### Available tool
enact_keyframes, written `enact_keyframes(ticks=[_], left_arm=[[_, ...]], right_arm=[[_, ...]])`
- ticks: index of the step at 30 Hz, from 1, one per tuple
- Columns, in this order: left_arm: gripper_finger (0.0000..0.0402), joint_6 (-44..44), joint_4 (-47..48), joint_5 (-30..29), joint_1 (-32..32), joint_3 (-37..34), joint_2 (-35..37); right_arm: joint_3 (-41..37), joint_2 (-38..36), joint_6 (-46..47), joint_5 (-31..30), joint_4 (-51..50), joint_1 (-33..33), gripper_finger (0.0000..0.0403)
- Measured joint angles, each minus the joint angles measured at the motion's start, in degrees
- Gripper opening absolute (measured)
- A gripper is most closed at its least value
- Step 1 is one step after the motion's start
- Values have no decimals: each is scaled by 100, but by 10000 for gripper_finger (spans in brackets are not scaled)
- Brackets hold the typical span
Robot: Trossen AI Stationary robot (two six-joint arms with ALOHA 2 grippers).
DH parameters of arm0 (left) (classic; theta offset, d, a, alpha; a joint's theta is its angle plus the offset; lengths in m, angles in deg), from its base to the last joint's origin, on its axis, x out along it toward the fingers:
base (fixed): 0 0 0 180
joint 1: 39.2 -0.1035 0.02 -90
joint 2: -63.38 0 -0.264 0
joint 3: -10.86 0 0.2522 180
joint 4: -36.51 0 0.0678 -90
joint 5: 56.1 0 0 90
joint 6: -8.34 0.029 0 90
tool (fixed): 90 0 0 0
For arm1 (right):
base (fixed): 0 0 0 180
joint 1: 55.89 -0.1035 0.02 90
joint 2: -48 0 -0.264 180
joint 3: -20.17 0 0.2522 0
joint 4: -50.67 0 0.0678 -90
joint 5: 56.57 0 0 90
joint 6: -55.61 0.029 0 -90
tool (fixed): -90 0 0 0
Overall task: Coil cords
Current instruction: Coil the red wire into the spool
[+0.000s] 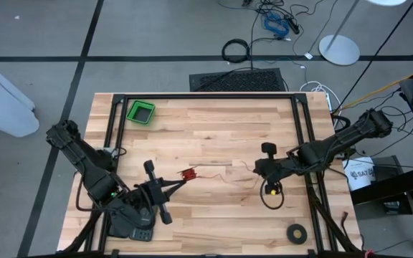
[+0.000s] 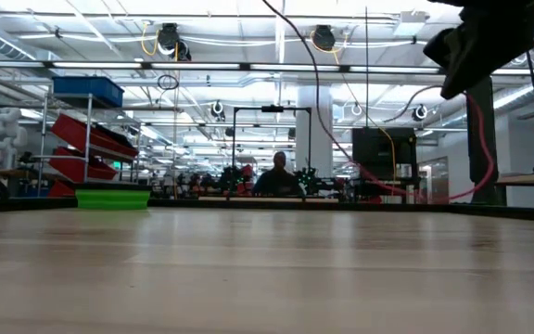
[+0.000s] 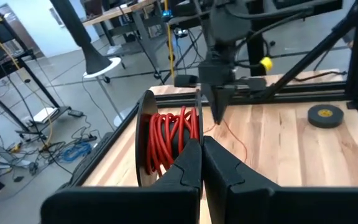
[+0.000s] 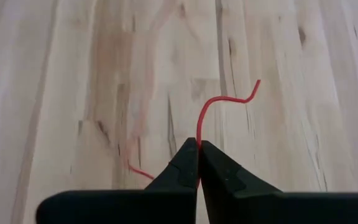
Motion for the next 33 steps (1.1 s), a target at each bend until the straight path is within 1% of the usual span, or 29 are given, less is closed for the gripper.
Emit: enact_keyframes(ticks=[4,7,11,16,17,18,20,23,25,28,30,33], left_arm=[[4,4,11,2,111,0,49],[4,6,7,-31,138,0,103],[4,9,14,-33,133,0,105],[4,16,15,-33,133,0,104],[4,33,14,-33,133,0,103],[4,57,15,-33,133,0,103],[4,57,13,-33,133,0,103],[4,57,13,-33,133,0,103],[4,50,13,-33,133,0,103],[4,48,4,-33,120,0,103],[4,48,2,-31,86,0,103],[4,55,2,4,18,0,101]], right_arm=[[0,0,244,57,-9,-6,0],[0,2,228,193,289,-47,5],[0,2,79,192,558,-72,26],[-6,2,-84,171,661,-36,61],[-32,2,-241,173,925,-31,69],[-106,2,-459,180,1404,-33,76],[-373,2,-991,221,2709,-32,90],[-874,145,-1744,508,4730,62,106],[-1181,325,-1952,538,5685,184,114],[-1456,786,-2008,673,6947,391,123],[-1458,1208,-2059,882,7654,517,130],[-1204,1820,-2134,1111,8162,711,143]])
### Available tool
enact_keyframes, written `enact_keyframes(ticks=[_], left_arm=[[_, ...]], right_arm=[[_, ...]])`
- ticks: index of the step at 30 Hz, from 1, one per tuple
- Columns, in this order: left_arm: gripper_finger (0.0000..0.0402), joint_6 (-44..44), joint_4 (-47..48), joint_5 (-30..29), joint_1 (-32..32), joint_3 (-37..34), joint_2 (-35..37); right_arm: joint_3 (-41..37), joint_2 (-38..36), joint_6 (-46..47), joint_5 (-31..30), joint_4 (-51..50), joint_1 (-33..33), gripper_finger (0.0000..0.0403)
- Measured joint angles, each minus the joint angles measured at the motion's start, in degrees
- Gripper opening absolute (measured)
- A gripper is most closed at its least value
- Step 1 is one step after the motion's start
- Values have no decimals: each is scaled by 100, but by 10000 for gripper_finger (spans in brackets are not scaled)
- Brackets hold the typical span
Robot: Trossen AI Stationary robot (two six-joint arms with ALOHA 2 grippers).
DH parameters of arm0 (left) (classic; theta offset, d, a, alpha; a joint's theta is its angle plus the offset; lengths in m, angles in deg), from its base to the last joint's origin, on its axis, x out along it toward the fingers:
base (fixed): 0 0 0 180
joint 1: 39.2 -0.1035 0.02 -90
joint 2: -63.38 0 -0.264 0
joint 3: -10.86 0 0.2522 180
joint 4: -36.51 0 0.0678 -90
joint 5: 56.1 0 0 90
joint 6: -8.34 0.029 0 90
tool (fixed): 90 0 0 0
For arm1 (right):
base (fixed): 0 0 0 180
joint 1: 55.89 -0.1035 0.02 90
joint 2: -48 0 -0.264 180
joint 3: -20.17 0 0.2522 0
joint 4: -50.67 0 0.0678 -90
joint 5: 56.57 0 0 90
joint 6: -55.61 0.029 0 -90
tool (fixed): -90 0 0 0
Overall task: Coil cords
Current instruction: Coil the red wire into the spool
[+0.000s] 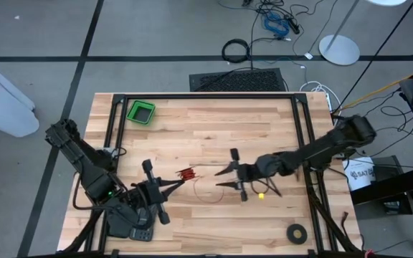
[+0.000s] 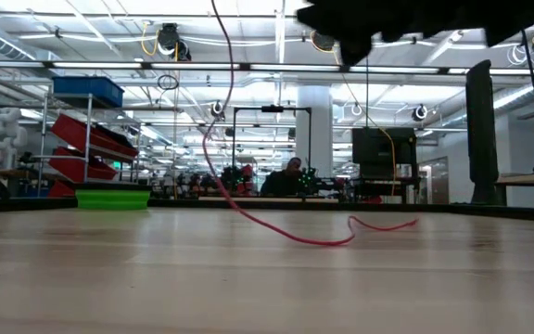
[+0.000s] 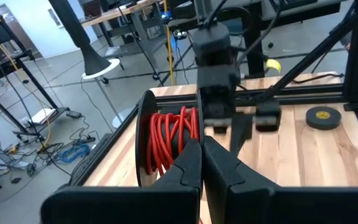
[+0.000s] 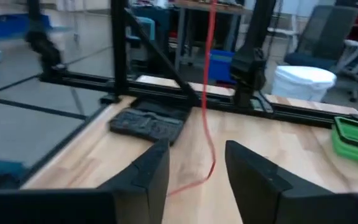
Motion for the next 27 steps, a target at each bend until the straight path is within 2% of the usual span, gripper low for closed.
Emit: enact_keyframes(ticks=[4,8,11,14,16,19,23,27], left_arm=[[4,11,7,18,-104,0,0],[4,277,38,117,-235,0,11],[4,160,452,143,-367,-2,175],[4,-285,1317,129,-534,-24,467],[4,-477,1469,130,-682,-258,726],[4,-344,1063,352,-924,-670,1132],[4,195,-238,1144,-1129,-1372,1568],[4,976,-1612,1708,-1269,-2075,1743]], right_arm=[[673,670,-174,150,-218,294,163],[1387,1013,-334,300,-1152,620,177],[1690,1008,-338,562,-1911,860,180],[1724,846,-269,928,-2357,1077,180],[1727,665,-275,1037,-2604,1202,180],[1729,423,-447,1044,-2957,1375,180],[1731,207,-429,1045,-2971,1511,180],[1735,202,-339,1565,-2953,1510,180]])
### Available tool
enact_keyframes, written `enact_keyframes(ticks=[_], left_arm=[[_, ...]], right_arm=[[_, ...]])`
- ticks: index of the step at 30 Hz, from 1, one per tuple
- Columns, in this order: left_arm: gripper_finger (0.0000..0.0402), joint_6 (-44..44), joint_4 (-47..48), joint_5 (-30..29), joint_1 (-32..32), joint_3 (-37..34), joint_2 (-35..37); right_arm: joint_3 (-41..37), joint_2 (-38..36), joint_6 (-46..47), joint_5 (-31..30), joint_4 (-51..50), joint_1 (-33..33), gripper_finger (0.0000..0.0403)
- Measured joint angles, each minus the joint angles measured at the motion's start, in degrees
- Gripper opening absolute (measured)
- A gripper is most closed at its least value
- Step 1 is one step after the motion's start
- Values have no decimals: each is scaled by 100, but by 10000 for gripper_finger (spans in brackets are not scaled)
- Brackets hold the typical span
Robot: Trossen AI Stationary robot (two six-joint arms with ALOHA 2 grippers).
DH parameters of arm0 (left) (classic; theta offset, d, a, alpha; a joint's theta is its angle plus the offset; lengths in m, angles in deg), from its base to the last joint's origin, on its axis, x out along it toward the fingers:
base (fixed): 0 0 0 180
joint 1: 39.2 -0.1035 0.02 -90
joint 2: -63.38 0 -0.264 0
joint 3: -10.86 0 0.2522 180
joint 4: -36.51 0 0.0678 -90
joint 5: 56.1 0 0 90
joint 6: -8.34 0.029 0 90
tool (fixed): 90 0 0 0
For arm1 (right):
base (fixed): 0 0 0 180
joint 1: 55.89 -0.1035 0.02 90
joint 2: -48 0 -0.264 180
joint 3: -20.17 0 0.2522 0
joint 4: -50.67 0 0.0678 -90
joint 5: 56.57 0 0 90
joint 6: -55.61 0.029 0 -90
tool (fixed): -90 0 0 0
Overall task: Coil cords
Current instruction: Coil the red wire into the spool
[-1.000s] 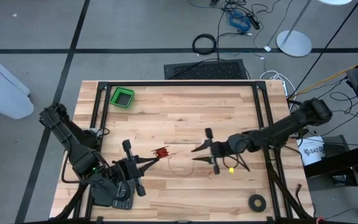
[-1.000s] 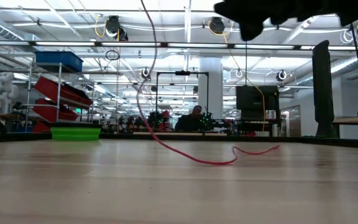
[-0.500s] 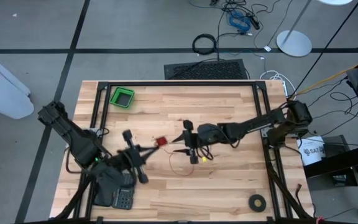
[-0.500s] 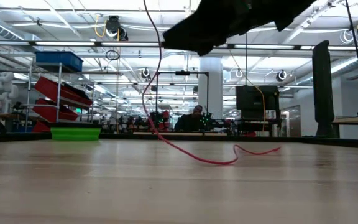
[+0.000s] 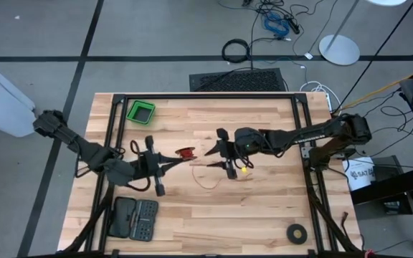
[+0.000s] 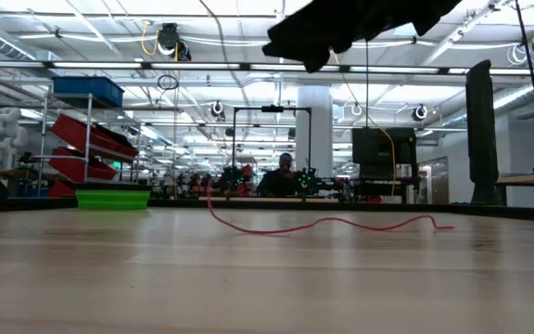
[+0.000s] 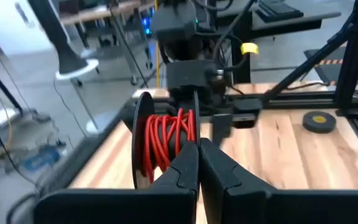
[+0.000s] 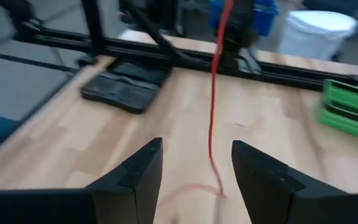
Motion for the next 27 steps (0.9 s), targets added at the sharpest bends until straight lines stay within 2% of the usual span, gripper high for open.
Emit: enact_keyframes(ticks=[3,10,16,22,27], left_arm=[[4,366,-471,283,-263,-252,130],[4,430,-471,1213,-832,-288,382],[4,433,-175,1238,-852,-288,399],[4,126,447,1214,-953,-288,399],[4,-117,547,1203,-1009,-288,399]], right_arm=[[0,134,110,240,232,-45,180],[-2,851,-55,245,749,126,180],[-11,1264,4,754,1259,434,180],[-11,1237,4,786,1178,481,180],[-11,1233,107,788,1170,479,180]])
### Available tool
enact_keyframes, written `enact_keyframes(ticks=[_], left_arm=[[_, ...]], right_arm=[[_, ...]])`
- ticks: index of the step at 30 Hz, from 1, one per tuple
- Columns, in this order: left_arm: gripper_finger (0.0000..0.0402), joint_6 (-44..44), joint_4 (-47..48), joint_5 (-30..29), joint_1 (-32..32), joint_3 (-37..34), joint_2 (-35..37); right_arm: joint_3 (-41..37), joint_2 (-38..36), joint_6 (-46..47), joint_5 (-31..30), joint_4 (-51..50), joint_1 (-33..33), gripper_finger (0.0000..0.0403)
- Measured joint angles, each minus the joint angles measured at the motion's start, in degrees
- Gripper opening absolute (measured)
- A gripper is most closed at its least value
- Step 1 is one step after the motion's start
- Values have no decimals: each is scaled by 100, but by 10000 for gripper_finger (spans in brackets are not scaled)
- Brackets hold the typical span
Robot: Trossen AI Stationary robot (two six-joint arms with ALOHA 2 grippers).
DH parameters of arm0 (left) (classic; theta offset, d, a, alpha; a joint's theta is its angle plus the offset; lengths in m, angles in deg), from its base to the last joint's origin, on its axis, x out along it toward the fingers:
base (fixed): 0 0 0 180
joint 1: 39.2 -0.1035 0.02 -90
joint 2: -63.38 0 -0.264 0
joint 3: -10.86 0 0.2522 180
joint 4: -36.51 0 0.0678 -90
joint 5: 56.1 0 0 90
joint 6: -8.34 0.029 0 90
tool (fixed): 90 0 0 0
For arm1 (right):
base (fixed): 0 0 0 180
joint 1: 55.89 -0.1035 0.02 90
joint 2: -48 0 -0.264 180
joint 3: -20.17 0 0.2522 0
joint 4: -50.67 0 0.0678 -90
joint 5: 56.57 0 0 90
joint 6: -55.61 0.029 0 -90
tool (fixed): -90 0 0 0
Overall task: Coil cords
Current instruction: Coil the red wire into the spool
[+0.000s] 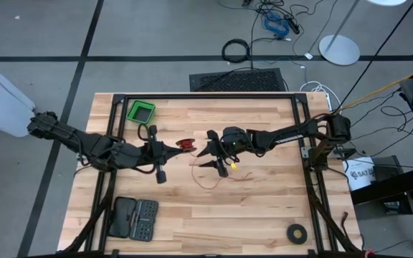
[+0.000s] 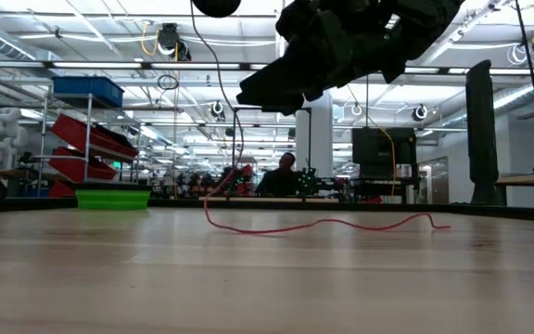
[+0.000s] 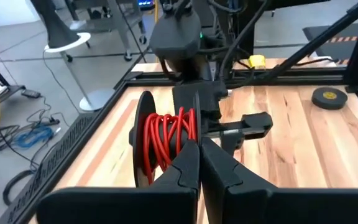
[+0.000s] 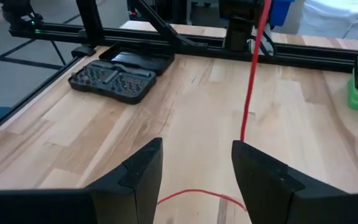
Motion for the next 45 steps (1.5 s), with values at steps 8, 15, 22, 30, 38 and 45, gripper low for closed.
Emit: enact_keyframes(ticks=[8,15,22,30,38,45], left_arm=[[4,47,-126,0,2,0,0],[4,199,-231,337,-136,0,0],[4,453,-1248,1005,-367,-400,-22],[4,451,-1288,1059,-427,-409,-20],[4,450,-1131,1068,-426,-407,-17],[4,323,-1146,1207,-422,-402,-15]], right_arm=[[0,-4,216,302,90,-81,180],[0,-4,357,335,527,-166,180],[0,-9,524,138,792,-166,180],[0,127,490,-340,348,-118,180],[0,-13,303,-364,38,-30,180],[4,-86,24,-762,44,-6,180]])
